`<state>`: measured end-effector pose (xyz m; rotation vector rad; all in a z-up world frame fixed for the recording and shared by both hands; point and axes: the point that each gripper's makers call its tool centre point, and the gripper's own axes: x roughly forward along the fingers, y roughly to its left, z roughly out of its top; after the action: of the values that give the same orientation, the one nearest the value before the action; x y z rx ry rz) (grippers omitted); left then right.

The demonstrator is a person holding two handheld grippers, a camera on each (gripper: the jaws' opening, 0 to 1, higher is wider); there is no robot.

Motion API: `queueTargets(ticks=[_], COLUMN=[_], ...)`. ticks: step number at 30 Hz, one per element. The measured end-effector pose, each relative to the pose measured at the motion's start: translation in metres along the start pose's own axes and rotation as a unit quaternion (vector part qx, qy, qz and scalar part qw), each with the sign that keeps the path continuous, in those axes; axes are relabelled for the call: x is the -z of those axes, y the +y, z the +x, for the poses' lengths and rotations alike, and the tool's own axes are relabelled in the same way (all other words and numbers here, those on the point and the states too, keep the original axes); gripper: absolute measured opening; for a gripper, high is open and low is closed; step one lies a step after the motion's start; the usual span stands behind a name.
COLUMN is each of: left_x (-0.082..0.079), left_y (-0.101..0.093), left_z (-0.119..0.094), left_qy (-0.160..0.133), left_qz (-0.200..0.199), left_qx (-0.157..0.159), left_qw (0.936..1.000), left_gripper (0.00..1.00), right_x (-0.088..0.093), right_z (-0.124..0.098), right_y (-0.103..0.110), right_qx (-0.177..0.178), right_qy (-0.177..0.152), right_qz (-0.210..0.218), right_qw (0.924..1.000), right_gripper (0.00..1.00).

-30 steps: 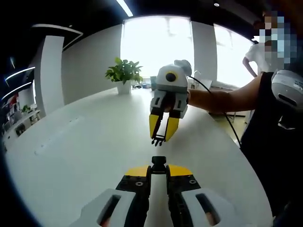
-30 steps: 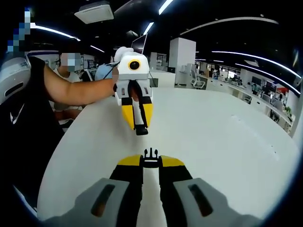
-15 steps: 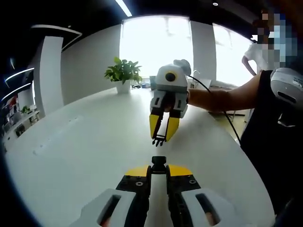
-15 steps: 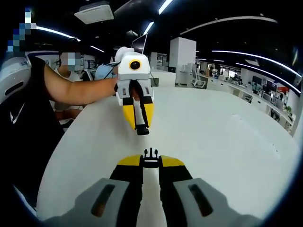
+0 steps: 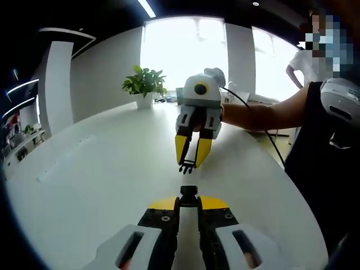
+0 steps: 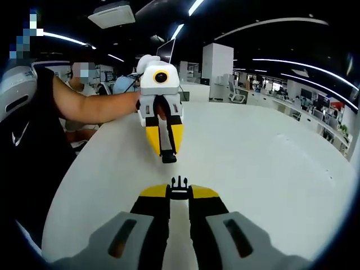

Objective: Snap the two parts of the plastic buckle together until the buckle closes and remains connected.

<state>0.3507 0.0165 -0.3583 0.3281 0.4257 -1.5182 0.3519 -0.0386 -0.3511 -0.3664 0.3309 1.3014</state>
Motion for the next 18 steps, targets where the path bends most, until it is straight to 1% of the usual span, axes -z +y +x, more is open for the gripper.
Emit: queueTargets(ticks=[18], left_x=[0.0059], left_y=[0.0001], left_z=[0.0021], left_qy=[0.005], left_qz=[-0.004], left_qx=[0.005], left_qw=[1.0], left_gripper=[0.1], right_x=[0.008], right_z=[0.0057], right_y=[0.0038], right_qx=[-0.006], right_qy=[0.01], right_qz=[0.003], right_qw=[0.9999], right_gripper=[0.11])
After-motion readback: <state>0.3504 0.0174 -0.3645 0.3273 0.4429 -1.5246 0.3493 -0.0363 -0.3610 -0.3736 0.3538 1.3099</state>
